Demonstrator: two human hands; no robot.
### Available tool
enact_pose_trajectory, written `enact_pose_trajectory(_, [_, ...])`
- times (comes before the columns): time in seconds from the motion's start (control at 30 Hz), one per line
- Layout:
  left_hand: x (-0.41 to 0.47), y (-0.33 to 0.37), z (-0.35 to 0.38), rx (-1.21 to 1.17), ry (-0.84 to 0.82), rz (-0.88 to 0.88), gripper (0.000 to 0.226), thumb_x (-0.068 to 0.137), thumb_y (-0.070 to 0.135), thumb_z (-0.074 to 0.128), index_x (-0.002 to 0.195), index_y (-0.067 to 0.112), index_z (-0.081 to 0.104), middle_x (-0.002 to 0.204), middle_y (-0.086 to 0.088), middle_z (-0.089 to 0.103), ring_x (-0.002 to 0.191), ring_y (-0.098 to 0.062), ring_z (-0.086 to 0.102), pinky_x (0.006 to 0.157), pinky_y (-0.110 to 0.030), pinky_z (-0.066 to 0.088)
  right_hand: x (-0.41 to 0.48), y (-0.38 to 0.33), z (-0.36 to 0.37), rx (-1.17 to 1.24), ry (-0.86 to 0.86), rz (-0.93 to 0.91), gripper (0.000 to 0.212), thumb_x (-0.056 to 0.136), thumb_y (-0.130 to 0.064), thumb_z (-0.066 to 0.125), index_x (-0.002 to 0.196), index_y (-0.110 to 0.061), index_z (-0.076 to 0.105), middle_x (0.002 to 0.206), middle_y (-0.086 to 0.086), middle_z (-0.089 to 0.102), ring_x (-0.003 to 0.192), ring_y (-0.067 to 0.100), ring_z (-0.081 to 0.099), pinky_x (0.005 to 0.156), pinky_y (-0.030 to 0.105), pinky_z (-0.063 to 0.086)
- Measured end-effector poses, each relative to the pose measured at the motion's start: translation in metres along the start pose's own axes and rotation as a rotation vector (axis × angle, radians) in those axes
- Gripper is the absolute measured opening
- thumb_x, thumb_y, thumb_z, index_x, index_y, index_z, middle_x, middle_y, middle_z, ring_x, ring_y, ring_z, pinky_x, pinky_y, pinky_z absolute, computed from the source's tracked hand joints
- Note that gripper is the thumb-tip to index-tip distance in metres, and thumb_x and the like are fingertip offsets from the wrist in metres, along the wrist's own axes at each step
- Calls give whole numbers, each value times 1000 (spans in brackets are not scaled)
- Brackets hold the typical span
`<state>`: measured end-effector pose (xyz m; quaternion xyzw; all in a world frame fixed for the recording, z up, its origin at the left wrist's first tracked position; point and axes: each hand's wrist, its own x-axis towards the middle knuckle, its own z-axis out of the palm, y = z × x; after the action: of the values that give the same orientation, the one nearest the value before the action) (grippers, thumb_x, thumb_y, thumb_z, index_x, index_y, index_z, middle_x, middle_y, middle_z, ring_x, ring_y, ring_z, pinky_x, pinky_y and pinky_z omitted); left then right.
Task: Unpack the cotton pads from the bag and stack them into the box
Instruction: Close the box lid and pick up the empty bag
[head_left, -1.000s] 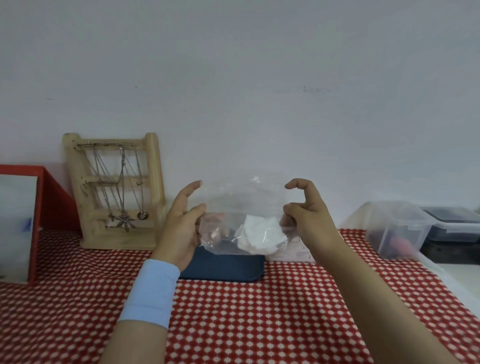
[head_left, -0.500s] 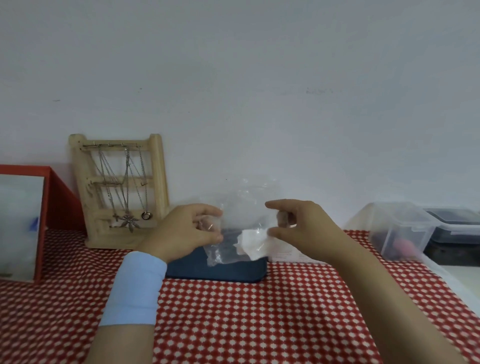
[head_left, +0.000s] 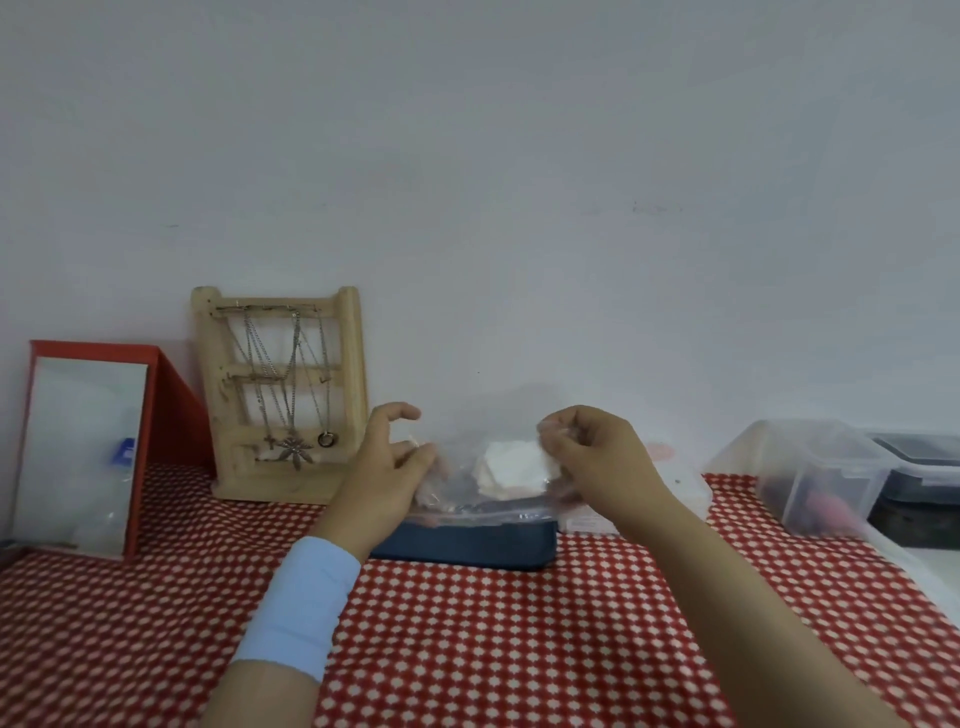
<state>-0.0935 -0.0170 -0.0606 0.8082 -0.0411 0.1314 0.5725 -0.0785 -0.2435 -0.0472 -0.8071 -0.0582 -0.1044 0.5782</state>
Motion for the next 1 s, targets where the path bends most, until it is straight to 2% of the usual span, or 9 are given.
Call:
enact_pose_trajectory(0.1, [-2, -4, -7, -196, -100, -117, 15, 100, 26, 63, 110, 34, 56, 109, -4, 70, 100, -23, 69, 71, -49, 64, 6, -1, 15, -2, 26, 66, 11, 101, -15, 58, 104, -22, 65, 102, 3, 67, 74, 23, 71, 55, 29, 60])
enact_pose_trajectory(0.23, [2, -15, -21, -221, -168, -129, 23, 87, 4, 77, 103, 20, 73, 123, -2, 64, 91, -18, 75, 68, -36, 64, 11, -1, 29, 6, -37, 117, 24, 95, -18, 58, 116, -28, 60, 104, -1, 64, 87, 24, 70, 75, 38, 62])
enact_pose_trajectory(0.4, [22, -38, -35, -180, -219, -162, 45, 85, -5, 76, 122, 20, 70, 134, 5, 62, 105, -13, 71, 81, -31, 63, 18, 9, 42, -5, -101, 119, 47, 85, 3, 62, 120, -27, 55, 104, 8, 63, 82, 21, 66, 61, 26, 58])
enact_pose_trajectory(0.53, [47, -57, -29, 297, -243, -79, 58, 90, 17, 76, 144, 25, 55, 138, 14, 45, 133, -13, 47, 113, -34, 42, 39, 25, 66, -226, -54, 49, 34, 90, 1, 57, 112, -24, 57, 88, -2, 54, 66, 15, 55, 49, 22, 46])
enact_pose_trajectory(0.6, [58, -67, -22, 595, -244, -39, 57, 93, 20, 71, 146, 26, 51, 147, 4, 41, 145, -23, 37, 119, -36, 33, 50, 33, 81, -348, -91, 44, 28, 95, -2, 53, 113, -23, 56, 94, 0, 57, 68, 16, 56, 48, 21, 42])
enact_pose_trajectory(0.7, [65, -74, -11, 950, -252, 24, 57, 99, 24, 60, 153, 26, 42, 169, -6, 11, 155, -30, 11, 126, -42, 17, 66, 49, 100, -525, -146, 79, 37, 95, 1, 53, 127, -18, 56, 117, 9, 58, 88, 21, 59, 69, 24, 48])
enact_pose_trajectory(0.8, [68, -71, 1, 1027, -314, 136, 45, 106, 31, 43, 150, 20, 45, 163, -1, 32, 148, -28, 33, 119, -43, 31, 70, 64, 109, -818, -194, 15, 38, 98, -9, 53, 135, -14, 51, 132, 9, 51, 112, 26, 56, 90, 30, 47])
enact_pose_trajectory(0.87, [72, -74, 9, 1010, -481, 68, 47, 109, 28, 35, 154, 14, 36, 158, -5, 39, 143, -26, 39, 115, -35, 34, 66, 68, 109, -1125, -204, -129, 35, 99, -19, 49, 132, -10, 50, 132, 13, 50, 117, 30, 49, 95, 37, 45])
enact_pose_trajectory(1.0, [78, -88, 18, 1058, -640, -88, 63, 111, 28, 29, 162, 11, -2, 171, -9, -4, 158, -25, 6, 125, -35, 8, 61, 63, 106, -1272, -229, -363, 43, 97, -19, 49, 139, -10, 46, 145, 14, 42, 132, 32, 39, 111, 41, 36])
